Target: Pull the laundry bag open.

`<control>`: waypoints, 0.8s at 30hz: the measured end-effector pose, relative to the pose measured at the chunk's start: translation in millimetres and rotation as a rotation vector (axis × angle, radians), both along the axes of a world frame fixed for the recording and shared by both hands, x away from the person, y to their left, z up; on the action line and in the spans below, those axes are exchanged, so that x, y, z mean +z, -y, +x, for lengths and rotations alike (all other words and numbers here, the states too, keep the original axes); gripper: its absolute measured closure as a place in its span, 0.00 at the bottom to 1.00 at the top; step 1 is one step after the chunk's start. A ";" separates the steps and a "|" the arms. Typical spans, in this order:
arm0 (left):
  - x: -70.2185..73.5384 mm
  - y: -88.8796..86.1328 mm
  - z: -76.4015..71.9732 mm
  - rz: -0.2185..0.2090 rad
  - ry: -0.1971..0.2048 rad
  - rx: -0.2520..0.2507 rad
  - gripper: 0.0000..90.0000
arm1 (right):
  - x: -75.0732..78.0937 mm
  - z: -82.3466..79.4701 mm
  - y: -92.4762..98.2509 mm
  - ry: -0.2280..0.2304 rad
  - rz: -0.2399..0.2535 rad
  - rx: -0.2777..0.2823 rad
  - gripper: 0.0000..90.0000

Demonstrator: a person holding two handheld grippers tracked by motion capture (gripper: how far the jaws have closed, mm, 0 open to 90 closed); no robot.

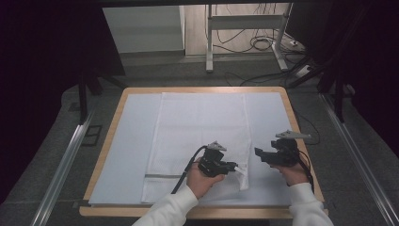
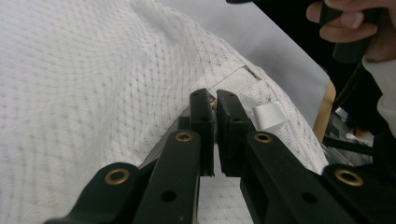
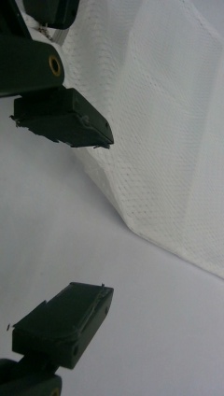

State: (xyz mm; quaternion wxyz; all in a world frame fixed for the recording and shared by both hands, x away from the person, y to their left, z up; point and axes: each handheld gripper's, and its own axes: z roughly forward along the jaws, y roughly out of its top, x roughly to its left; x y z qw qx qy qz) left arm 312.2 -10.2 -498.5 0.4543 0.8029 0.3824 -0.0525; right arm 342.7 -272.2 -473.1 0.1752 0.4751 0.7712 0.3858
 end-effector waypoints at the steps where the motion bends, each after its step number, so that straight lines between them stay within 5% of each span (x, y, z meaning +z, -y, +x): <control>1: 0.1 -1.6 0.1 -0.001 0.002 0.000 0.96 | 0.2 -0.1 -0.1 -0.001 -0.001 0.003 0.23; 24: 2.5 -16.0 0.1 -0.023 0.023 0.009 0.96 | 7.3 -2.1 -11.0 -0.101 0.098 0.023 0.21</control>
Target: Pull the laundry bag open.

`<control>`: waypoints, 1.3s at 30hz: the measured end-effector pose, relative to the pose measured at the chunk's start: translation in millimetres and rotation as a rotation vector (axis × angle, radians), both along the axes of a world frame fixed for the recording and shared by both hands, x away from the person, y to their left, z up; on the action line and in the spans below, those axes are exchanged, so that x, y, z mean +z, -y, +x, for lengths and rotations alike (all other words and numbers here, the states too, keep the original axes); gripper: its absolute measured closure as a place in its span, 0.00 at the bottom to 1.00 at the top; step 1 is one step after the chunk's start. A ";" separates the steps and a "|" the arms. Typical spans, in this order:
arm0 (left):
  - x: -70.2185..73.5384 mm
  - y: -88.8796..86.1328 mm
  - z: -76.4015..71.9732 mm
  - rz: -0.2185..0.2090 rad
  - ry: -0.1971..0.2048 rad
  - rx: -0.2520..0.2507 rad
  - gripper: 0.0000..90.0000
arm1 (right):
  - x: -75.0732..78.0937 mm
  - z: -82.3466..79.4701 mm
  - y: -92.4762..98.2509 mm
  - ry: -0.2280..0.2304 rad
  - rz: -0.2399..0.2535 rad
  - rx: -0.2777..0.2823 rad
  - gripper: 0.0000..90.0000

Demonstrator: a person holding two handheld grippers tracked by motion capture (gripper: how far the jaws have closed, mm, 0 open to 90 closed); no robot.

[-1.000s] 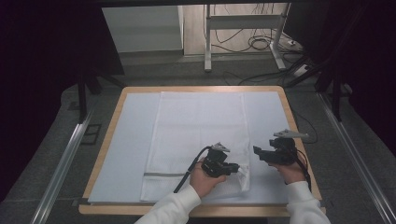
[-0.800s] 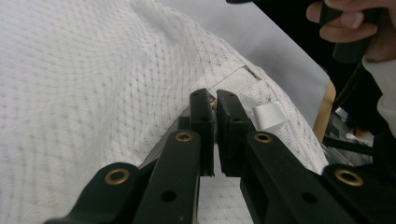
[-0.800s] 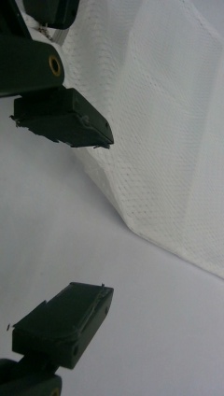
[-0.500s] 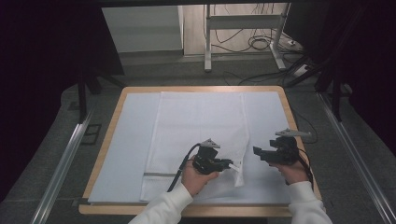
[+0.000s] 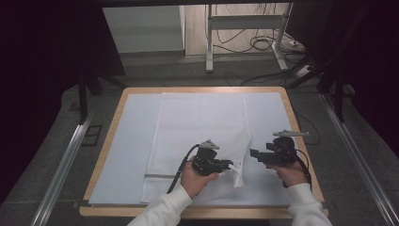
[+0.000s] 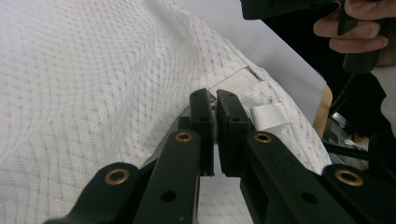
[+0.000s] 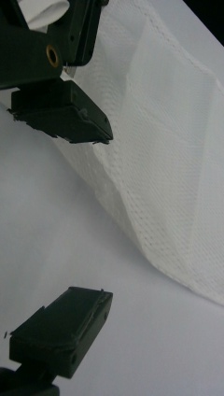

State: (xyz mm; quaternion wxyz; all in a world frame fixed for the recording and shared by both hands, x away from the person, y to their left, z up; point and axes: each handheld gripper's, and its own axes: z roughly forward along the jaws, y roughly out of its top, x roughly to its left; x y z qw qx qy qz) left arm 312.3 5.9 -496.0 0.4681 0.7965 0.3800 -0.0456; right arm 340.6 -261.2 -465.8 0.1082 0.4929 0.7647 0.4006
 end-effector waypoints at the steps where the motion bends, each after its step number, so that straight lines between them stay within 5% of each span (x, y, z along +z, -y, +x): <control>1: -0.1 -0.1 0.1 0.002 0.001 -0.002 0.96 | 0.0 0.0 -1.3 0.000 0.003 0.002 0.21; 26: -5.7 9.0 -4.0 0.021 -0.006 -0.023 0.96 | -10.8 3.1 -16.6 -0.137 0.079 -0.001 0.22; 39: -6.0 11.9 -4.5 0.028 -0.004 -0.027 0.96 | -20.4 6.5 -26.3 -0.177 0.077 -0.008 0.22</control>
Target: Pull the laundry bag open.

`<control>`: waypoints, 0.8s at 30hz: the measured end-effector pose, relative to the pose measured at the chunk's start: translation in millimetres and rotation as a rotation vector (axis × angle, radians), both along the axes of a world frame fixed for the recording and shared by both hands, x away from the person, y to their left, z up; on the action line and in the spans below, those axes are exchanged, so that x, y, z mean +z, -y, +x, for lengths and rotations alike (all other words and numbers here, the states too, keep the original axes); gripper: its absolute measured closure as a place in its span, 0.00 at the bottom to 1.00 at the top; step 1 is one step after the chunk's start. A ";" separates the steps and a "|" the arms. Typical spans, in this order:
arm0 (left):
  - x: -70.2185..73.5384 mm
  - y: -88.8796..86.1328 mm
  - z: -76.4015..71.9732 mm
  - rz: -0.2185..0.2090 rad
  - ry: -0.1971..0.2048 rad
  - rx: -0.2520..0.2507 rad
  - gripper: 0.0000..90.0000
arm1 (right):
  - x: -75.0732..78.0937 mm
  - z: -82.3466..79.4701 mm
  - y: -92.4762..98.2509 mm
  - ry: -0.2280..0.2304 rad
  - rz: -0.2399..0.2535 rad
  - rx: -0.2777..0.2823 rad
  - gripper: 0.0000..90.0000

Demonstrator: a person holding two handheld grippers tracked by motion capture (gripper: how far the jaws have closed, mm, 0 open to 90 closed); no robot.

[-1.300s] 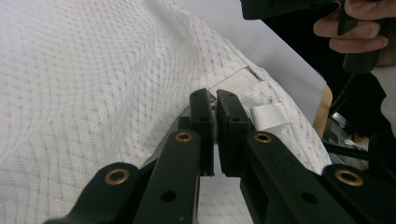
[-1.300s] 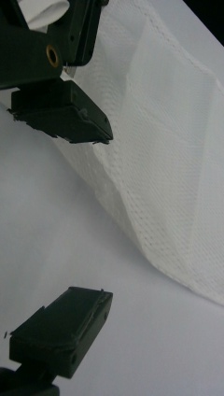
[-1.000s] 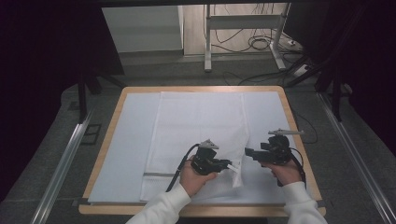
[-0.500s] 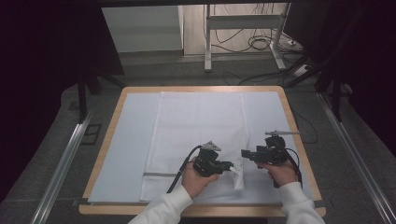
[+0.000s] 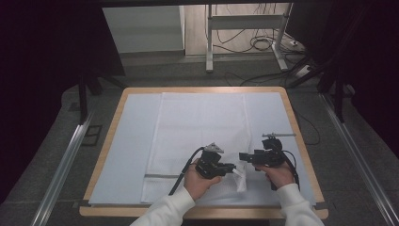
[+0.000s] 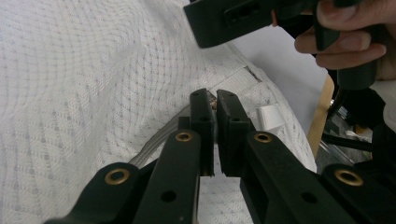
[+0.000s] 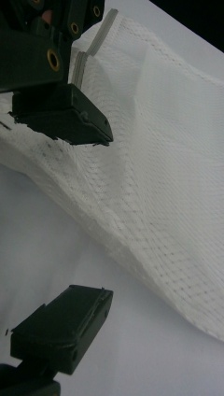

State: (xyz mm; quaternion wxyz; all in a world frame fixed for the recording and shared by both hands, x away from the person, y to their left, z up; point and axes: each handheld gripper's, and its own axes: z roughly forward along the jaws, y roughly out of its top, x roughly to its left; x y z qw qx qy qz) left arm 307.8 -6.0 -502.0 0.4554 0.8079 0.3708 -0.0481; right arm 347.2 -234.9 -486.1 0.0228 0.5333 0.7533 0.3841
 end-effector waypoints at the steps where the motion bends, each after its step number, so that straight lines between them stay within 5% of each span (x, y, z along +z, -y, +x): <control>1: -0.1 0.3 0.0 0.000 0.000 0.000 0.96 | -0.9 0.6 -1.4 0.000 -0.003 0.002 0.23; 14: -2.0 5.0 -2.1 0.002 0.000 -0.007 0.96 | -11.3 5.6 -13.9 -0.060 0.003 0.026 0.33; 20: -2.6 8.0 -2.8 0.001 -0.003 -0.013 0.96 | -15.9 6.7 -19.0 -0.081 -0.001 0.061 0.51; 24: -3.6 8.7 -2.4 0.007 -0.003 -0.015 0.96 | -17.8 7.1 -21.2 -0.085 -0.017 0.083 0.71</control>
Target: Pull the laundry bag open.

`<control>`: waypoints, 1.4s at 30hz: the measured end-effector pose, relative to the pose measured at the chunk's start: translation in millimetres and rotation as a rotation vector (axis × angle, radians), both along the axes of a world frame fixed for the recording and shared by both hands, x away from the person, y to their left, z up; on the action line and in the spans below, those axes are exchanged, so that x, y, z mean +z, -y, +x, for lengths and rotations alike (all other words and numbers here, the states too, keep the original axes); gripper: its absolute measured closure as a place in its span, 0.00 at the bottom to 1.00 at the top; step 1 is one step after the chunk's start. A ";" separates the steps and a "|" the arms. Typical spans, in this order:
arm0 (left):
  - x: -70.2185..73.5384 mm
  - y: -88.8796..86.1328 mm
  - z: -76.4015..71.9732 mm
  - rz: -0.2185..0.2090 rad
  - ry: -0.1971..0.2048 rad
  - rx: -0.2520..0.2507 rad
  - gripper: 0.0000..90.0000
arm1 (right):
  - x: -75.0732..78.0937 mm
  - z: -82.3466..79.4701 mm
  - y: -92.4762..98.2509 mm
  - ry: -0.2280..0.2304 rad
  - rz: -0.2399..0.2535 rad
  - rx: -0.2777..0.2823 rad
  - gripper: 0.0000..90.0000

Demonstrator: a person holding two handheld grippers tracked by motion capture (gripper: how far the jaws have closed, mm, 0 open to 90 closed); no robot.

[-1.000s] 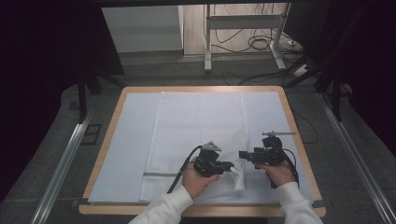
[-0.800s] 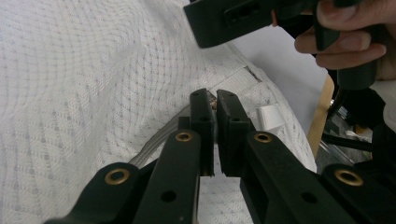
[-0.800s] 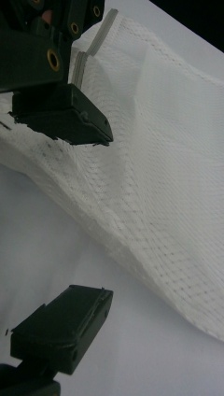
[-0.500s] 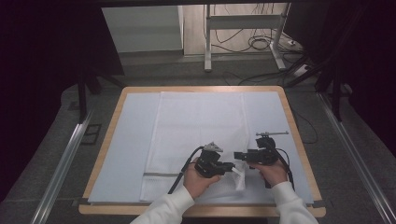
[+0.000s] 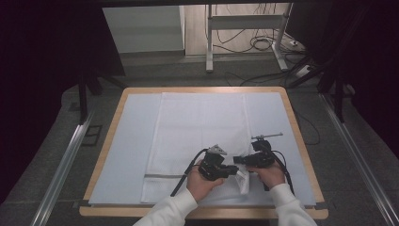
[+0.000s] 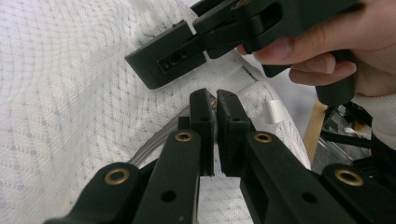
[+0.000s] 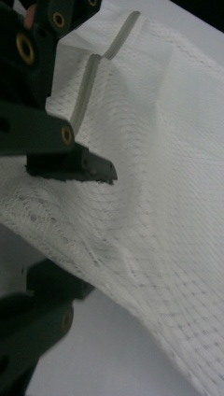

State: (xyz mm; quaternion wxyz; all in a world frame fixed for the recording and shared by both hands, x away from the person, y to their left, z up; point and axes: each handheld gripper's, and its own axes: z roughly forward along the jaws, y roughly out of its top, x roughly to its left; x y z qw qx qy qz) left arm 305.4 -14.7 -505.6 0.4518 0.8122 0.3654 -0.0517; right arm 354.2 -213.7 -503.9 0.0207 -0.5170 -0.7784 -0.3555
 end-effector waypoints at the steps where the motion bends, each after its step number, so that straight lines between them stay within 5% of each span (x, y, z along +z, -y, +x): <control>1: -0.6 0.5 0.4 0.000 -0.001 0.001 0.96 | -0.1 0.0 -0.3 -0.004 -0.006 0.007 0.77; 7: -2.9 3.7 0.6 0.005 -0.006 -0.004 0.96 | -1.1 0.4 -0.3 -0.022 -0.004 0.049 0.97; 29: -14.9 -0.7 9.2 -0.012 -0.081 0.005 0.96 | 0.3 -0.6 6.9 -0.009 0.019 0.076 0.98; 42: -18.7 -4.1 10.3 -0.012 -0.086 0.003 0.97 | 0.7 -2.7 9.6 -0.008 0.030 0.105 0.98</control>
